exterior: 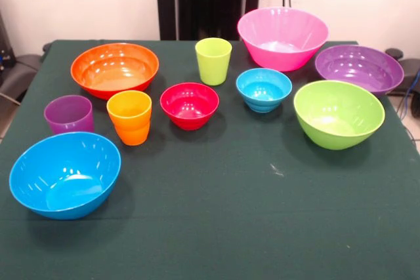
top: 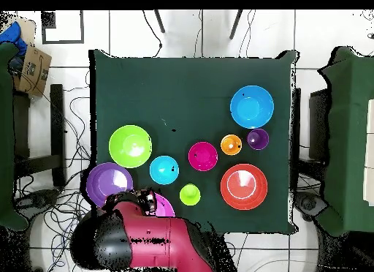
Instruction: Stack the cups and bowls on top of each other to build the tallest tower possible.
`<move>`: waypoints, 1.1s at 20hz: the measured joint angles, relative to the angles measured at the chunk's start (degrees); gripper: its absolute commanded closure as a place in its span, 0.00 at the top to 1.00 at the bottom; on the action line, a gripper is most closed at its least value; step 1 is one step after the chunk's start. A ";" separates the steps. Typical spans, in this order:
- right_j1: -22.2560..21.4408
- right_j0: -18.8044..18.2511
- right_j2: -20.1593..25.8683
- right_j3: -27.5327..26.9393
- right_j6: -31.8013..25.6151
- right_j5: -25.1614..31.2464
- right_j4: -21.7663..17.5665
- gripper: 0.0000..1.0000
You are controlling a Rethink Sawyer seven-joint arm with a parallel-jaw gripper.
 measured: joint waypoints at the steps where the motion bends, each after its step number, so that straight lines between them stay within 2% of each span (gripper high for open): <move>1: 0.01 -0.08 0.03 0.00 0.00 -0.07 0.01 1.00; 9: 2.07 -4.23 1.25 0.03 0.00 -5.86 -1.22 1.00; 14: 5.53 -6.84 1.84 -0.01 0.00 -9.43 -3.33 1.00; 22: 12.06 -8.85 3.61 -0.12 0.00 -12.54 -6.17 1.00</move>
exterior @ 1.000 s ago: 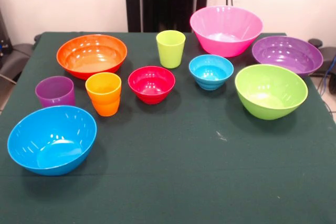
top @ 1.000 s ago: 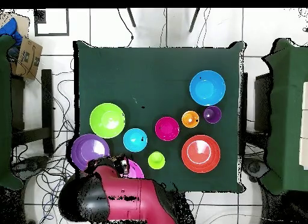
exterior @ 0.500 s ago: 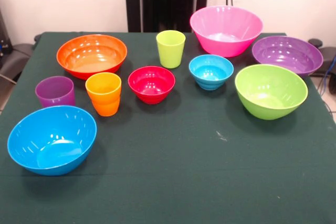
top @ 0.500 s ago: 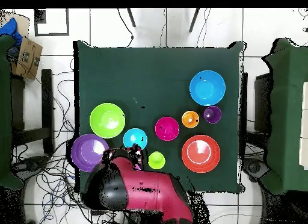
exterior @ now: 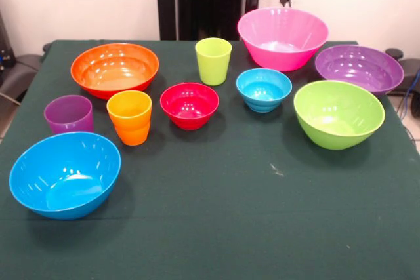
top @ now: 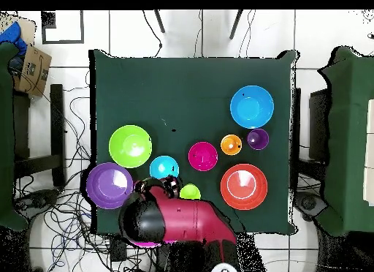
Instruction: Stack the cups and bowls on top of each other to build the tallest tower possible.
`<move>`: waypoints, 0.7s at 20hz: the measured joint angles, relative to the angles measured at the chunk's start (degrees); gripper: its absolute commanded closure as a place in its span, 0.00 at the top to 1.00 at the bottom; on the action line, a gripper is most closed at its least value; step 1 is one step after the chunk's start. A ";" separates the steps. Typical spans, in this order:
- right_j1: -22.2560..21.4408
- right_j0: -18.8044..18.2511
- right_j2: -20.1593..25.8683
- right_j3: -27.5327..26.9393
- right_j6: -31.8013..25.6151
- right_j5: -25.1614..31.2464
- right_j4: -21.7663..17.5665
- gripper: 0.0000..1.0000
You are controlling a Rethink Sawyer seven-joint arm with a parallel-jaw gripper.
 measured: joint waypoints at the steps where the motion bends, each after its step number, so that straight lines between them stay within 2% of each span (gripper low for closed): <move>1: 0.57 -0.18 0.14 -0.02 0.00 -0.30 -0.20 1.00; 6: 4.53 -1.77 1.11 -0.06 0.00 -1.92 -1.73 1.00; 14: 6.62 -2.68 1.78 -0.07 0.00 -1.93 -3.74 1.00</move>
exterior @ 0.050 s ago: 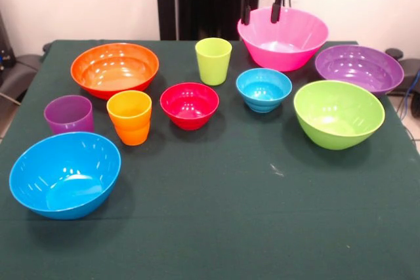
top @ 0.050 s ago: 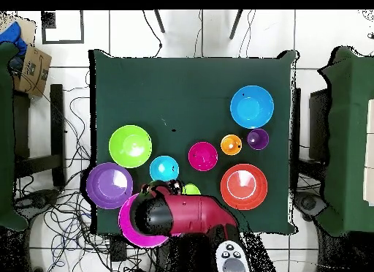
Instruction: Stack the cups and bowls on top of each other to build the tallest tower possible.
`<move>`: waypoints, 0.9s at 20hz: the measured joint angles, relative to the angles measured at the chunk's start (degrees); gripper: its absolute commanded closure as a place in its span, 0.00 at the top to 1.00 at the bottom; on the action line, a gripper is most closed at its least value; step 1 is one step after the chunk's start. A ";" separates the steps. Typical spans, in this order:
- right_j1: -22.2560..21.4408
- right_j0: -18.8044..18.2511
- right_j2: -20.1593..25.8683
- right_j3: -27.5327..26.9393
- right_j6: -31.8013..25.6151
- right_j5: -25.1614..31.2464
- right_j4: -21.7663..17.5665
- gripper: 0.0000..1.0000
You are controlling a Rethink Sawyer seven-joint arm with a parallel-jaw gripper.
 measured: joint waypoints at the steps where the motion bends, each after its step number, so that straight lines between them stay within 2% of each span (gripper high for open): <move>1: 0.17 -0.12 0.17 0.00 0.00 0.00 -0.24 1.00; 8: 1.26 -1.56 1.78 0.00 0.00 0.00 -1.40 1.00; 18: -0.18 -2.74 2.89 0.00 0.01 0.00 -1.40 1.00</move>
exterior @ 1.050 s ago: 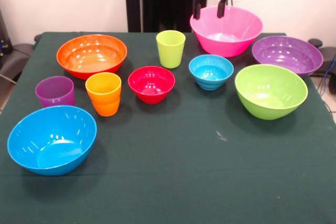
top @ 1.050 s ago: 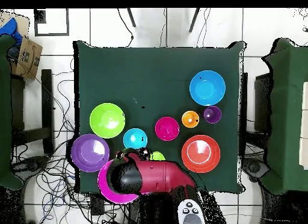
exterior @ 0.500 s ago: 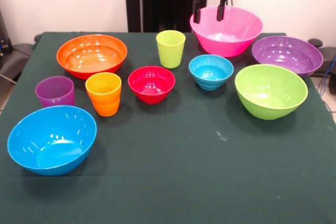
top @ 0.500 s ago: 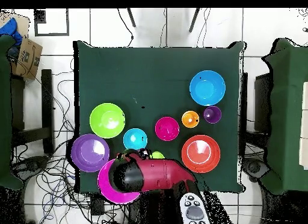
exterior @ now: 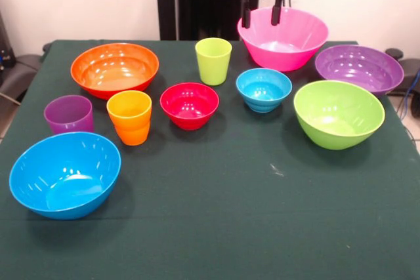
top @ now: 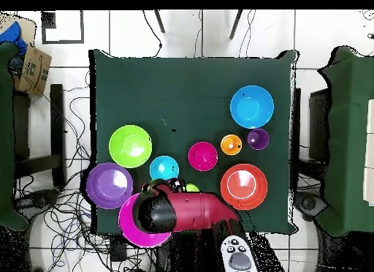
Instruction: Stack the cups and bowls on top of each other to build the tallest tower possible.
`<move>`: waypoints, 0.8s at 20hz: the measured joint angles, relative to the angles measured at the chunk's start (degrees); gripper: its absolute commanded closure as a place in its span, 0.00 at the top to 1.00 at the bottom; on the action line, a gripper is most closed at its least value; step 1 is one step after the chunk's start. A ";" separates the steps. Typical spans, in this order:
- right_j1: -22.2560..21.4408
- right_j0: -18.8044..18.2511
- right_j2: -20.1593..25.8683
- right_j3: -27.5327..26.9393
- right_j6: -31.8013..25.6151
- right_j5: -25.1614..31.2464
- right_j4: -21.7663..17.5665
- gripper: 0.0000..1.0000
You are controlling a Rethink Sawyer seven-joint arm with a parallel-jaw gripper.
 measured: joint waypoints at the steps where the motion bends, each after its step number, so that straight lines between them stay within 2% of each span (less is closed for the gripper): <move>1: -0.38 -0.30 0.16 0.00 0.00 0.00 0.00 1.00; 10: -2.24 -0.57 0.48 0.02 0.00 0.01 0.00 1.00; 16: -2.38 -1.46 2.24 0.02 0.00 0.01 -0.01 1.00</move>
